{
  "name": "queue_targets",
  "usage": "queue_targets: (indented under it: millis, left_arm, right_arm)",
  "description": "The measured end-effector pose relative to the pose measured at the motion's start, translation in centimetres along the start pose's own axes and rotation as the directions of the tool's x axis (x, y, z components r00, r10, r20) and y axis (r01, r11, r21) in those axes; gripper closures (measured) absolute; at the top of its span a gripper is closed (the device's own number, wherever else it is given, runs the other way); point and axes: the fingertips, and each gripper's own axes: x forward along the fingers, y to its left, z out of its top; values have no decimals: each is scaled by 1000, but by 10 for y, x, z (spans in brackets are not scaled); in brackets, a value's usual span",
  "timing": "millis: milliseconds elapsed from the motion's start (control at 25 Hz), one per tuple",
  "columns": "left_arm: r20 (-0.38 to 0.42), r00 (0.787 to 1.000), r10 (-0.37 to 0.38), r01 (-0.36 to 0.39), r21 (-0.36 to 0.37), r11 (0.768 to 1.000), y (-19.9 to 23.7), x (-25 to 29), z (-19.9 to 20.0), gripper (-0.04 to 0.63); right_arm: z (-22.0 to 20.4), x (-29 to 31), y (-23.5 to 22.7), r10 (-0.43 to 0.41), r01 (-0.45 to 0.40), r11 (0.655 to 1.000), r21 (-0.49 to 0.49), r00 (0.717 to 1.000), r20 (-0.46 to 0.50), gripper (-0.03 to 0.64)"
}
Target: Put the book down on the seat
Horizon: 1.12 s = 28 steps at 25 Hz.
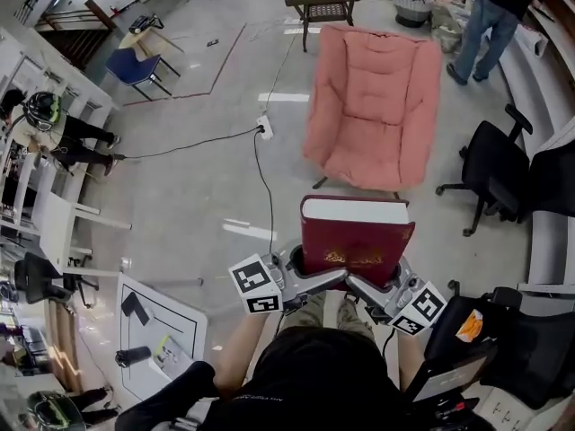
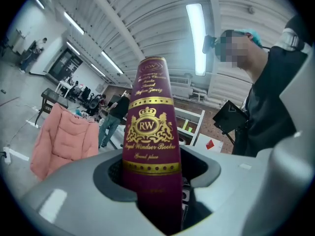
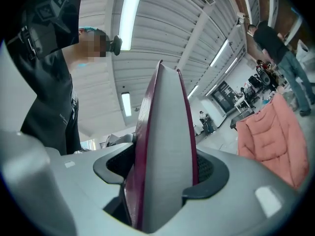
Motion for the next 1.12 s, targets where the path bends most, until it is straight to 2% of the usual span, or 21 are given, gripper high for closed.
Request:
queue_targets:
  millis: [200, 360, 560, 720, 880, 1120]
  left_arm:
    - [8, 1000, -30, 30, -63, 998, 58, 7, 11, 325]
    - [16, 996, -92, 94, -121, 988, 107, 21, 35, 322]
    - [18, 977, -211, 211, -86, 974, 158, 39, 89, 322]
    - [14, 968, -249, 249, -97, 964, 186, 55, 116, 318]
    - [7, 970, -242, 240, -136, 961, 207, 77, 108, 314]
    - [-3, 989, -148, 146, -153, 977, 263, 123, 109, 311]
  right_arm:
    - [-1, 37, -43, -55, 55, 998, -6, 998, -31, 284]
    - [14, 71, -82, -139, 138, 990, -30, 989, -42, 284]
    - [53, 120, -121, -227, 225, 970, -89, 974, -14, 284]
    - [72, 141, -147, -276, 275, 955, -116, 961, 6, 284]
    - [72, 137, -176, -300, 298, 950, -90, 954, -5, 284]
    - [82, 145, -250, -239, 238, 970, -39, 971, -19, 284]
